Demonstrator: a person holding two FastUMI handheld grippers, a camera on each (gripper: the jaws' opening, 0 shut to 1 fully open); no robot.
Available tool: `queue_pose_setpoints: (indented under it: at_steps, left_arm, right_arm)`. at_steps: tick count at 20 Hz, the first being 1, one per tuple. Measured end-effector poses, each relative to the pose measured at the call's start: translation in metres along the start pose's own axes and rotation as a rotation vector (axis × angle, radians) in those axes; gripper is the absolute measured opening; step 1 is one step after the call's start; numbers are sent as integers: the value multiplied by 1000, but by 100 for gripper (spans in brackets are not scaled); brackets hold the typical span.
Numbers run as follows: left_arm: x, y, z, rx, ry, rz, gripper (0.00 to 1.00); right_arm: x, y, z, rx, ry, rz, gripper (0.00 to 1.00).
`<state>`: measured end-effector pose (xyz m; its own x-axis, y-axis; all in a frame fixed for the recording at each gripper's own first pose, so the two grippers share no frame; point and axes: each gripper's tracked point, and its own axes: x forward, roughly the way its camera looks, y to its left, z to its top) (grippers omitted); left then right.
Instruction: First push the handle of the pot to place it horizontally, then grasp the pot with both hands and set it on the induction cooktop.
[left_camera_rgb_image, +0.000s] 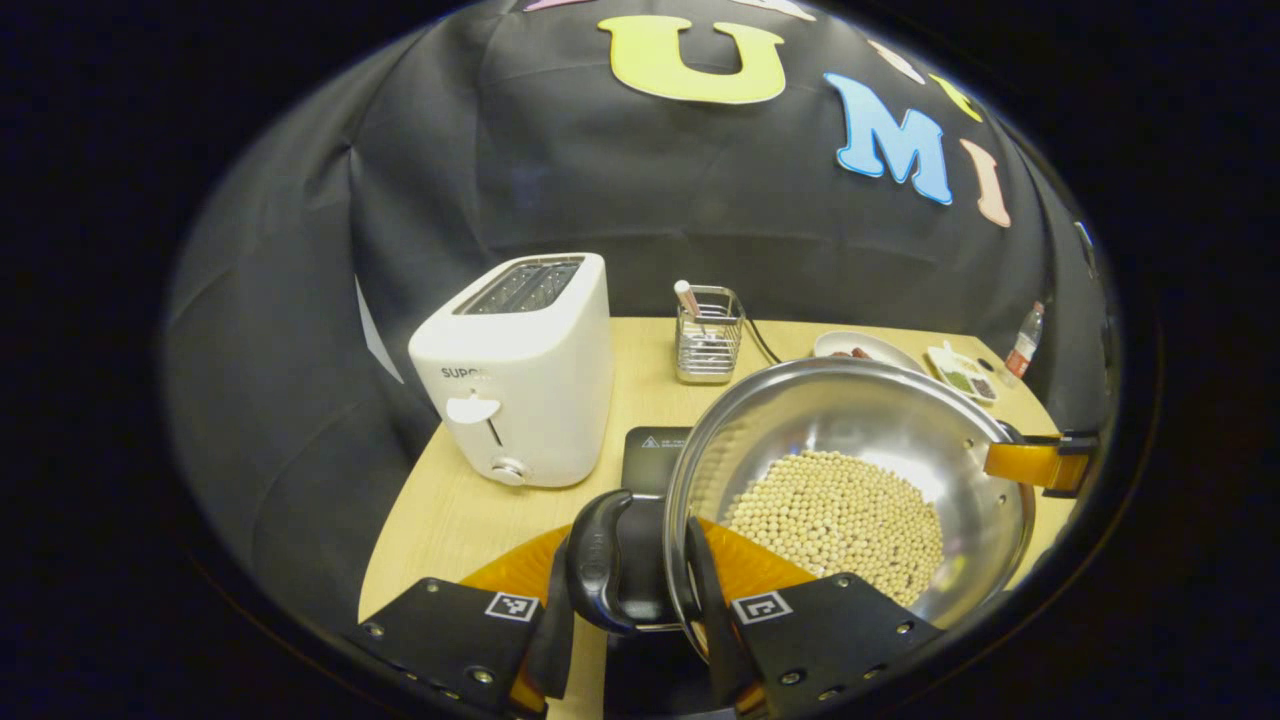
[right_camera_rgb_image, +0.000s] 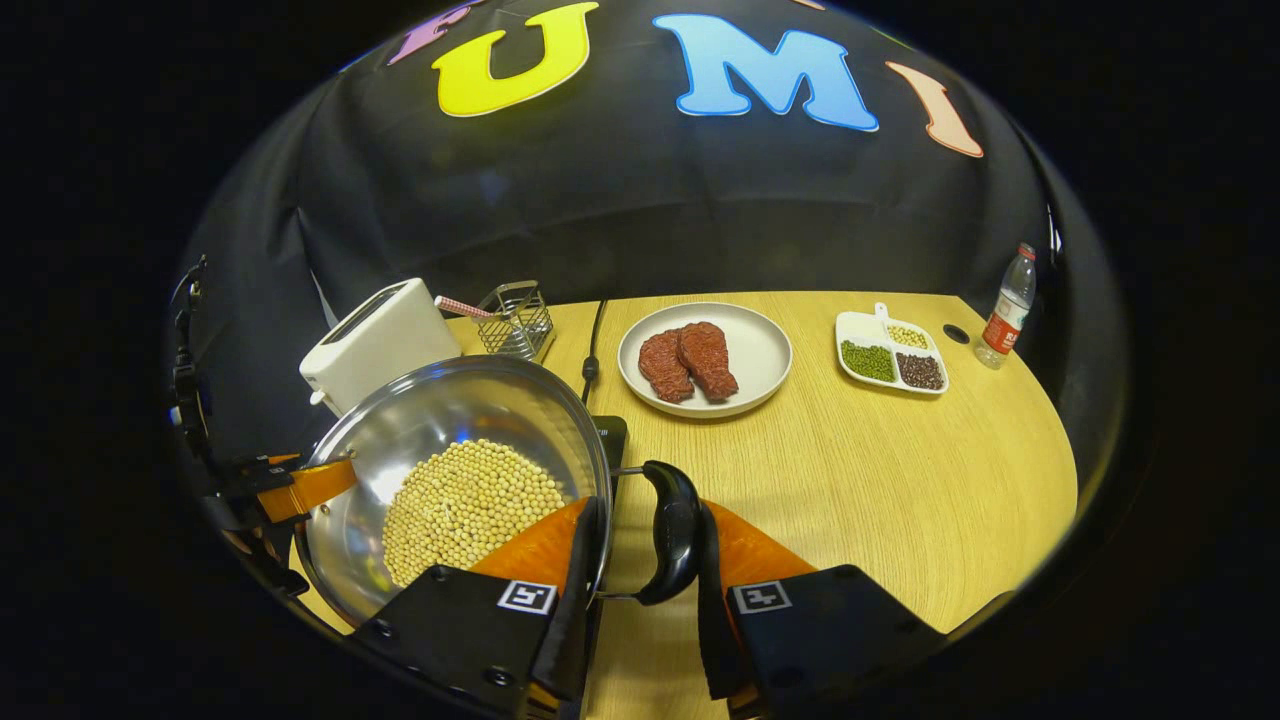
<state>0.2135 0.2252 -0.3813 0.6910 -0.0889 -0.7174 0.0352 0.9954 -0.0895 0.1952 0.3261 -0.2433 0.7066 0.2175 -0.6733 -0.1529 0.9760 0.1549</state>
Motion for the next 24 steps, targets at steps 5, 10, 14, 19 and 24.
queue_pose_setpoints:
  at_steps: [5,10,14,19,24]
  left_arm:
    - [0,3,0,11,-22,27,59]
    - [-19,5,27,88,-154,131,86]
    - [-64,0,61,41,-287,188,86]
    - [-131,-36,88,-4,-417,191,84]
    - [-205,-92,106,-20,-535,207,84]
  right_arm:
    - [-1,2,0,12,1,22,53]
    - [-22,-18,14,-45,-89,-14,93]
    - [-61,-46,40,-46,-204,-24,99]
    - [-124,-105,58,-112,-351,-84,98]
    - [-189,-150,59,-178,-459,-92,98]
